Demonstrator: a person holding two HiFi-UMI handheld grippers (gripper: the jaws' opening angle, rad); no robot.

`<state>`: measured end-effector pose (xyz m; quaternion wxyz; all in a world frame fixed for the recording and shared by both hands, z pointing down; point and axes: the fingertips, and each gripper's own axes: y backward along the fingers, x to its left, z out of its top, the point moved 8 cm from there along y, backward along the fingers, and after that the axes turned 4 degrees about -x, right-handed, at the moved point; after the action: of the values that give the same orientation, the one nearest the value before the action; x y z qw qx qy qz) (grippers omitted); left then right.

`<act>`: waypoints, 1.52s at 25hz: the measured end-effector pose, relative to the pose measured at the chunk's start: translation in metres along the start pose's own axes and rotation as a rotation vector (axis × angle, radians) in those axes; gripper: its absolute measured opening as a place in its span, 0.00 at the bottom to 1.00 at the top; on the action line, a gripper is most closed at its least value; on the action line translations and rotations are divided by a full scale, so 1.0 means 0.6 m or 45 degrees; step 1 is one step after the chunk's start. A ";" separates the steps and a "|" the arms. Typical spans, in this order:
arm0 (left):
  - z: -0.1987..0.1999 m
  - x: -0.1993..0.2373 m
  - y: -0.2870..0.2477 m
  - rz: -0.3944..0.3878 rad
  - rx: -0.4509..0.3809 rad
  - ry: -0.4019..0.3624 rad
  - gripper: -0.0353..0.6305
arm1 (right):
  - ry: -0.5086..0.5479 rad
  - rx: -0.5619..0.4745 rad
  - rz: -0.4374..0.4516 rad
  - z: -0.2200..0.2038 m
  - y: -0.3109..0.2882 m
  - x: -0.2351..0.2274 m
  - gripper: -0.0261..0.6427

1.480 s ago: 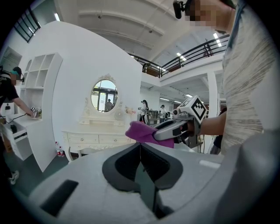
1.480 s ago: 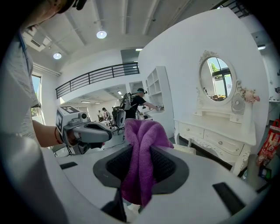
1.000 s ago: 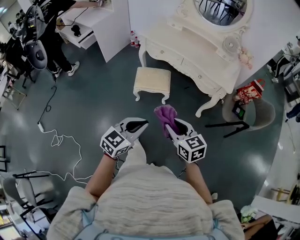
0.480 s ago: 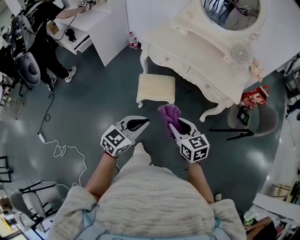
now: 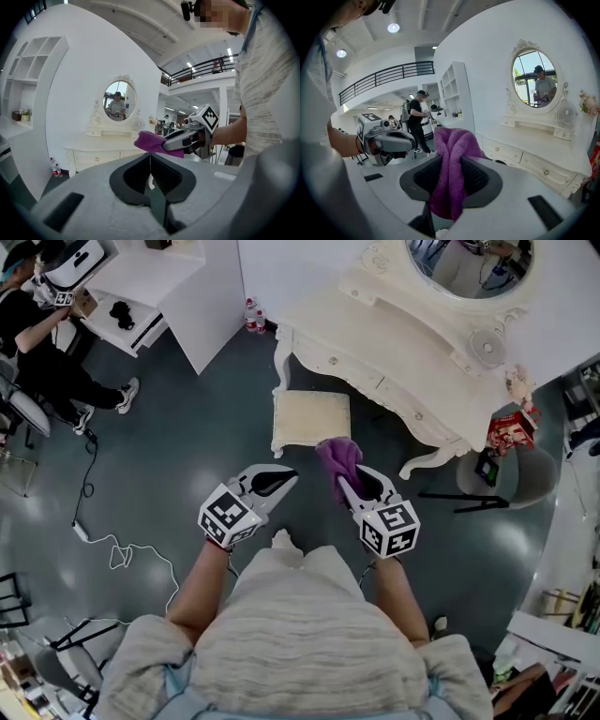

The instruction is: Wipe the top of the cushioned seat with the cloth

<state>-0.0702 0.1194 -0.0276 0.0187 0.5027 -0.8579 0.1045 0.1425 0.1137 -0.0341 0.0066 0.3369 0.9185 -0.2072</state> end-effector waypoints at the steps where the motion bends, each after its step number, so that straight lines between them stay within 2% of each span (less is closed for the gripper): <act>1: 0.000 0.006 -0.003 -0.005 -0.001 0.005 0.07 | -0.003 0.008 -0.003 0.000 -0.005 -0.002 0.22; 8: -0.008 0.024 -0.036 0.003 -0.013 0.029 0.07 | -0.020 0.030 0.010 -0.009 -0.022 -0.033 0.22; 25: -0.009 0.069 -0.166 0.066 -0.008 0.035 0.07 | -0.036 0.071 0.129 -0.010 -0.088 -0.175 0.22; 32: -0.053 0.130 -0.199 0.096 -0.023 0.039 0.07 | -0.030 0.111 0.120 -0.048 -0.142 -0.226 0.22; 38: -0.131 0.188 -0.224 0.085 -0.016 0.019 0.07 | -0.010 0.114 0.100 -0.102 -0.209 -0.269 0.22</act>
<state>-0.0152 -0.0258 0.0862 0.0249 0.4729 -0.8747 0.1032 0.1972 -0.0482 0.0933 0.0032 0.3718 0.8943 -0.2491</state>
